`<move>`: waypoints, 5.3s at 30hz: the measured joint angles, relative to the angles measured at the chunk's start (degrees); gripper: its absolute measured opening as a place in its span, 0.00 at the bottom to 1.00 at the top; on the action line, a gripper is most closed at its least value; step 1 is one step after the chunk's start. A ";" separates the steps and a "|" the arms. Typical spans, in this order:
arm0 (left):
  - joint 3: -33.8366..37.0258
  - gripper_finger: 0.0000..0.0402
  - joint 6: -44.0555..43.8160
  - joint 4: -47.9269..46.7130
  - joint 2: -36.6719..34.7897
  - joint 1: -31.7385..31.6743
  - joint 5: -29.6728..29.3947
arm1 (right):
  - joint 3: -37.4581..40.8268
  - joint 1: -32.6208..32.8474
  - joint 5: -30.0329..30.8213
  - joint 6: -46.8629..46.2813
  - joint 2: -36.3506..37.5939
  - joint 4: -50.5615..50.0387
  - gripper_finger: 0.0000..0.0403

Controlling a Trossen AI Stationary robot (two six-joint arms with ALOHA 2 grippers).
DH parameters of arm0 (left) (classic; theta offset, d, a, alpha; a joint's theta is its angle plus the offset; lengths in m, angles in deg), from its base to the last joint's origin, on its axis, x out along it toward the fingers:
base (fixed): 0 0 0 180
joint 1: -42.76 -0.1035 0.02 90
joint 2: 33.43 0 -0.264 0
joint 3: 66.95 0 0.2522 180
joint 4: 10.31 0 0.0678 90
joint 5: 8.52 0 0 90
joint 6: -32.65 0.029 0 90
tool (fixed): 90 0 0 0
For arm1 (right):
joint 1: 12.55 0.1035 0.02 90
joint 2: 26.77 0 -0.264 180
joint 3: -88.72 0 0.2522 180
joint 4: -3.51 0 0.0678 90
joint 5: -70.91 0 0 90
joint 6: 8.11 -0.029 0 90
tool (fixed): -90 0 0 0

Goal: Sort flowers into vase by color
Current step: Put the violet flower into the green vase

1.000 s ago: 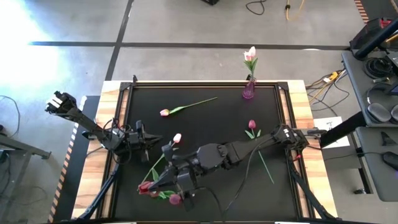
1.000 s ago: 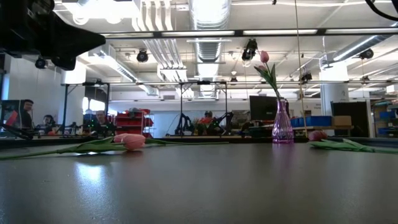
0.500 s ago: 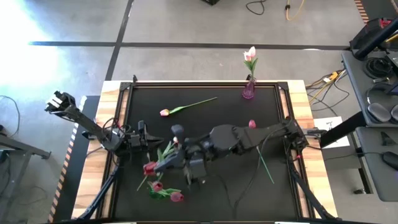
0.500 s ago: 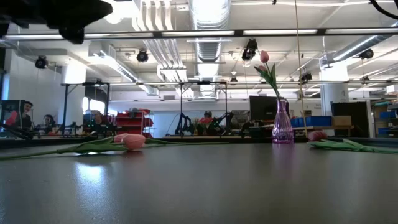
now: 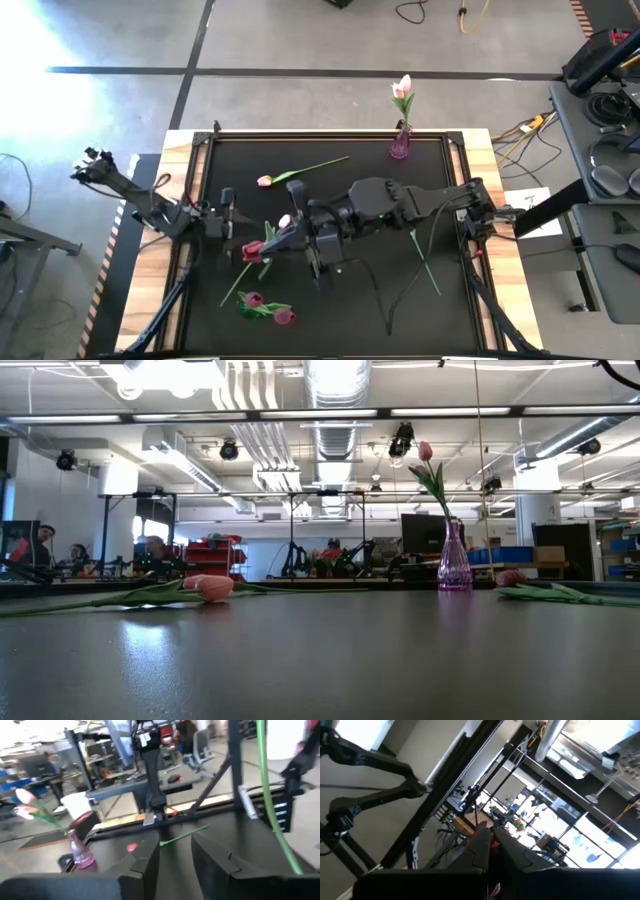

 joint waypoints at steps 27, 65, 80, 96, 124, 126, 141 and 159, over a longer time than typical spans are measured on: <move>-4.65 0.30 -3.16 11.43 7.19 -7.87 25.84 | 2.98 -1.33 0.02 1.14 -0.24 2.32 0.03; 1.77 0.00 -3.60 11.61 3.84 -8.33 13.82 | 4.96 -1.95 7.31 -1.04 0.22 -8.59 0.44; 10.48 0.00 -5.60 11.45 -6.17 -8.31 11.68 | 3.23 -1.97 21.21 0.18 0.66 -17.66 0.40; 7.73 0.00 -6.21 6.77 -5.27 9.79 1.36 | 14.75 -3.26 25.58 -5.01 4.26 -17.68 0.02; 7.57 0.00 1.03 39.59 12.70 25.43 -22.38 | 61.15 -6.34 24.59 -13.32 28.52 19.12 0.02; 6.26 0.00 2.33 40.09 14.95 27.06 -26.30 | 61.18 -6.34 24.61 -13.41 28.59 19.24 0.02; -1.79 0.00 2.98 40.50 23.90 31.74 -41.21 | 60.78 -6.49 24.65 -14.12 28.26 19.63 0.02; 1.73 0.00 -3.03 40.61 24.88 33.69 -39.76 | 60.76 -6.49 24.72 -14.02 28.33 20.04 0.02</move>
